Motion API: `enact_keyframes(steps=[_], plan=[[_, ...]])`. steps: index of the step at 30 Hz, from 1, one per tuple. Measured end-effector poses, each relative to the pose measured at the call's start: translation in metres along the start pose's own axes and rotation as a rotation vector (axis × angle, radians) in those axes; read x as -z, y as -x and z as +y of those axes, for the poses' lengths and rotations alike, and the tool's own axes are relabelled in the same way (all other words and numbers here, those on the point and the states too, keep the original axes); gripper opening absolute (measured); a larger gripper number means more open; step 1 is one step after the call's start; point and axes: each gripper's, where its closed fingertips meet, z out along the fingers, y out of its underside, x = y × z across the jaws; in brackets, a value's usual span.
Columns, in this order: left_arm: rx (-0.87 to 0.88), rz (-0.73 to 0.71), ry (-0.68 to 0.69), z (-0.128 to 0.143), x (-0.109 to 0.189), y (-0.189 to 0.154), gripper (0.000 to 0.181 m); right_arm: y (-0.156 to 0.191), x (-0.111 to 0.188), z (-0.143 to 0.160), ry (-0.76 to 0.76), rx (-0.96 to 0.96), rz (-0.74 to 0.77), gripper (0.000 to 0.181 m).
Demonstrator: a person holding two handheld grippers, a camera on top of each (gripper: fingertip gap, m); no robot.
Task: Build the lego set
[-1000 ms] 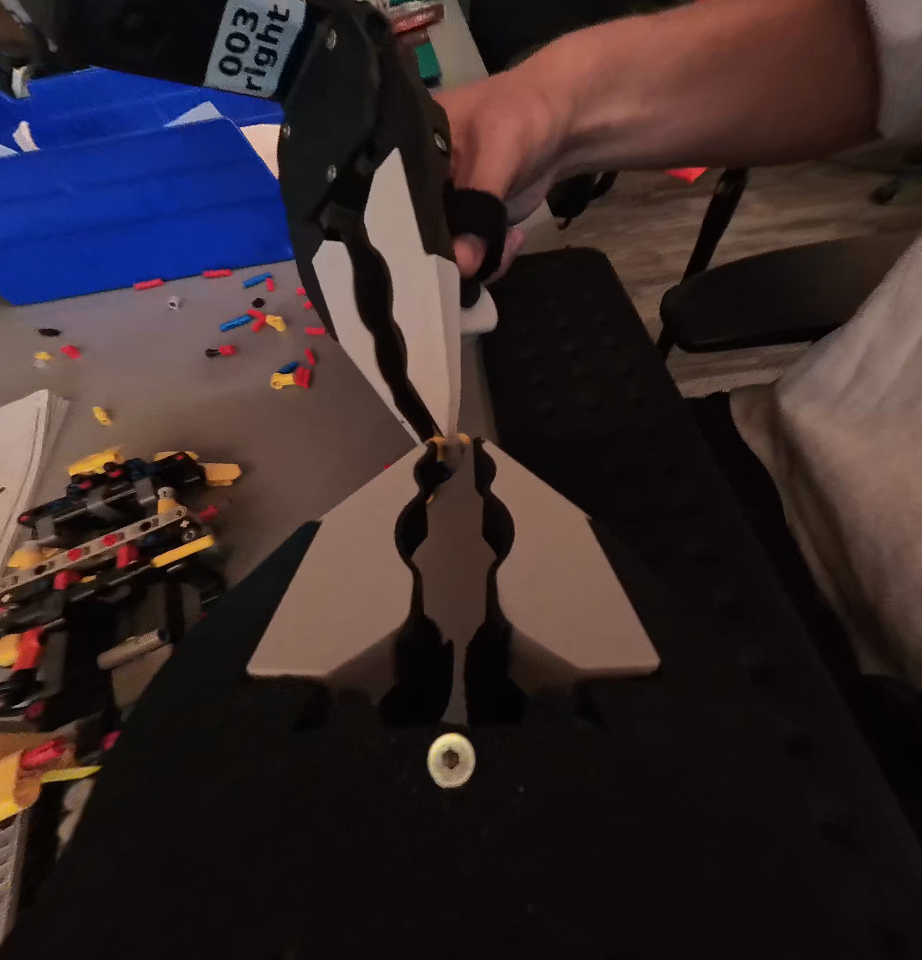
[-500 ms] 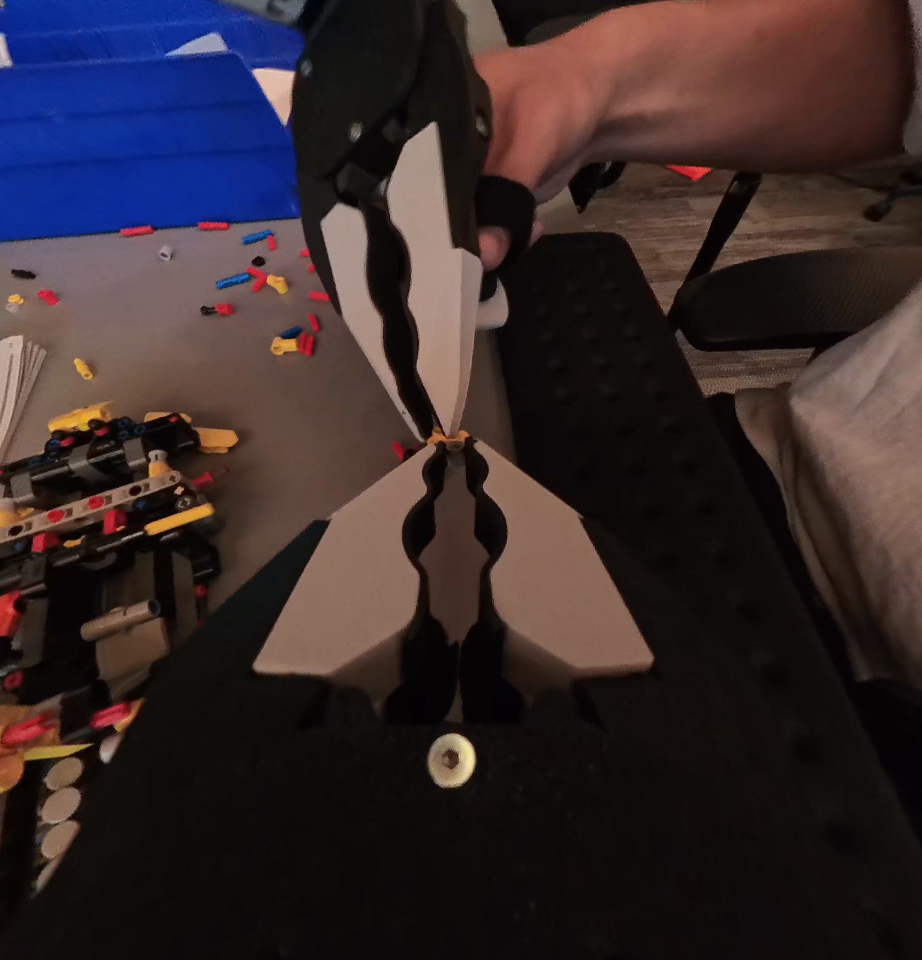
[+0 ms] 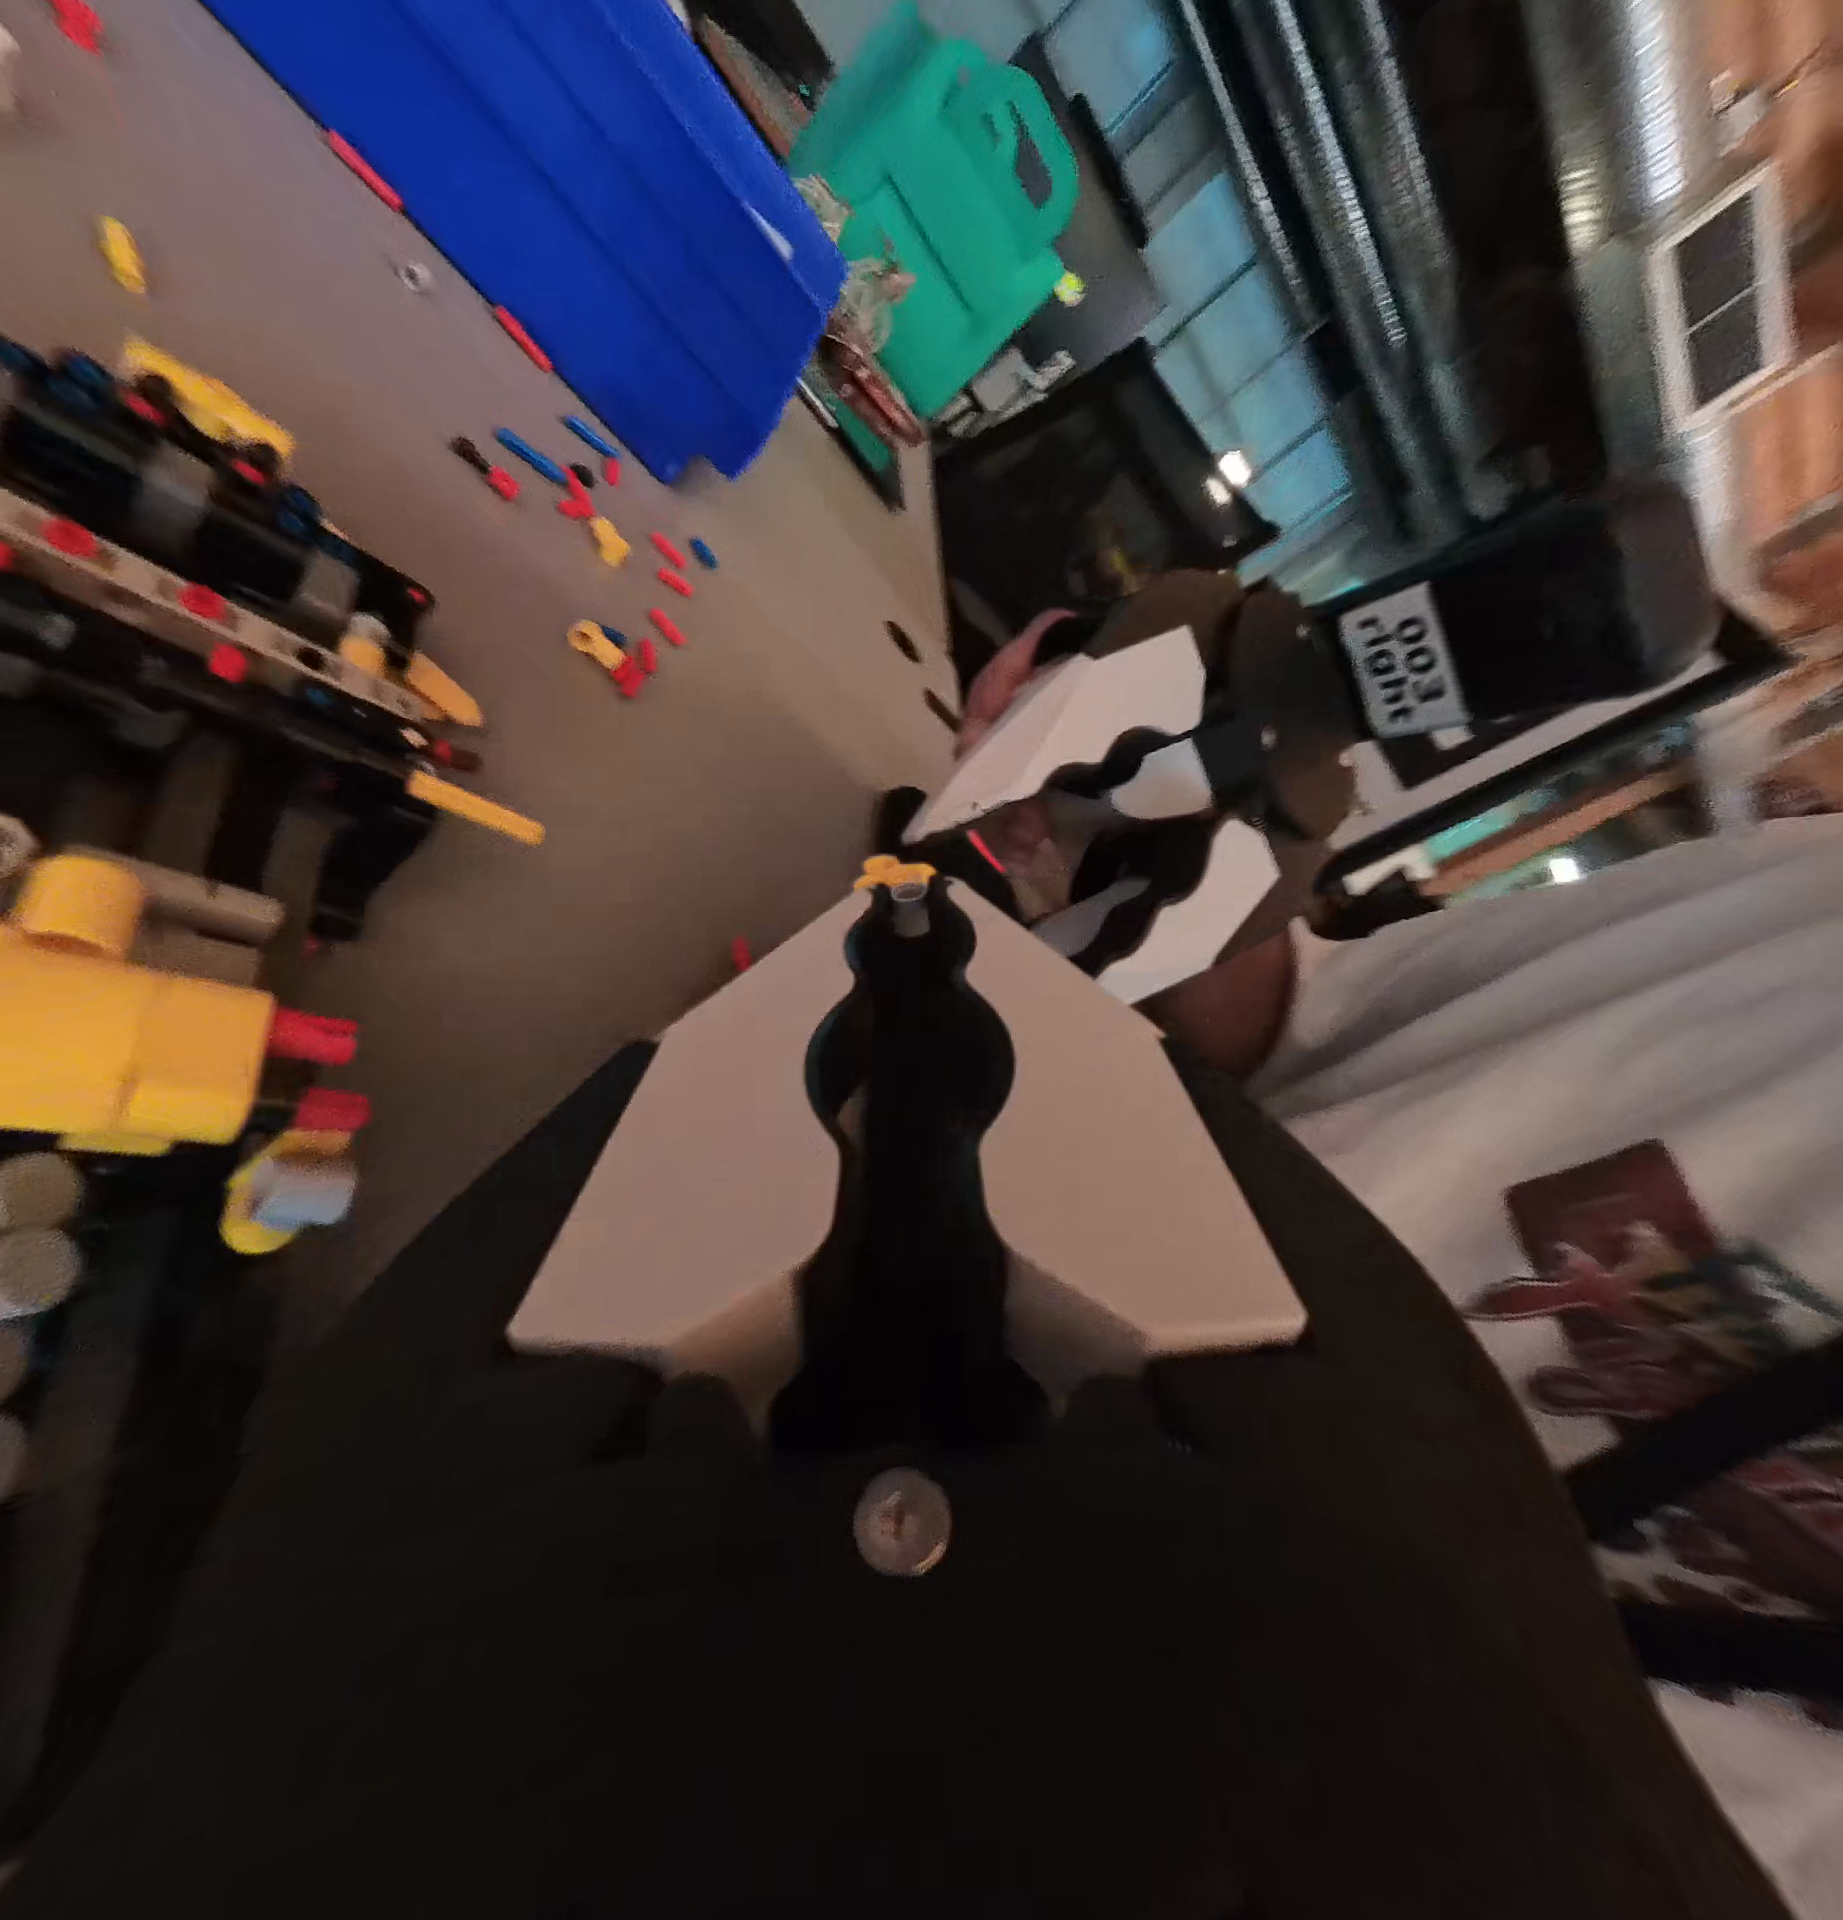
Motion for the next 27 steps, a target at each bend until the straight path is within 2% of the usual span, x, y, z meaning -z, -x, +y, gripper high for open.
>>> enact_keyframes(steps=[5,9,14,19,23,27], plan=[[0.106,0.089,0.046,0.009,-0.002,-0.008,0.007,0.005,-0.003,-0.005,-0.031,0.027,-0.031,0.041],[0.130,0.106,0.052,0.011,-0.003,-0.009,0.007,-0.001,0.000,-0.006,-0.019,0.120,0.040,0.010],[0.122,0.088,0.058,0.012,-0.004,-0.006,0.007,-0.003,0.000,-0.001,-0.005,0.108,0.057,0.006],[-0.004,0.035,0.061,0.011,-0.006,-0.005,0.009,-0.007,0.003,0.003,-0.044,-0.141,-0.040,0.006],[-0.060,0.032,0.015,0.002,-0.004,-0.009,0.018,-0.015,0.009,0.005,-0.113,-0.388,-0.112,0.005],[-0.121,0.009,0.008,-0.001,-0.002,-0.009,0.019,-0.025,0.021,0.001,-0.247,-0.706,-0.248,0.005]])
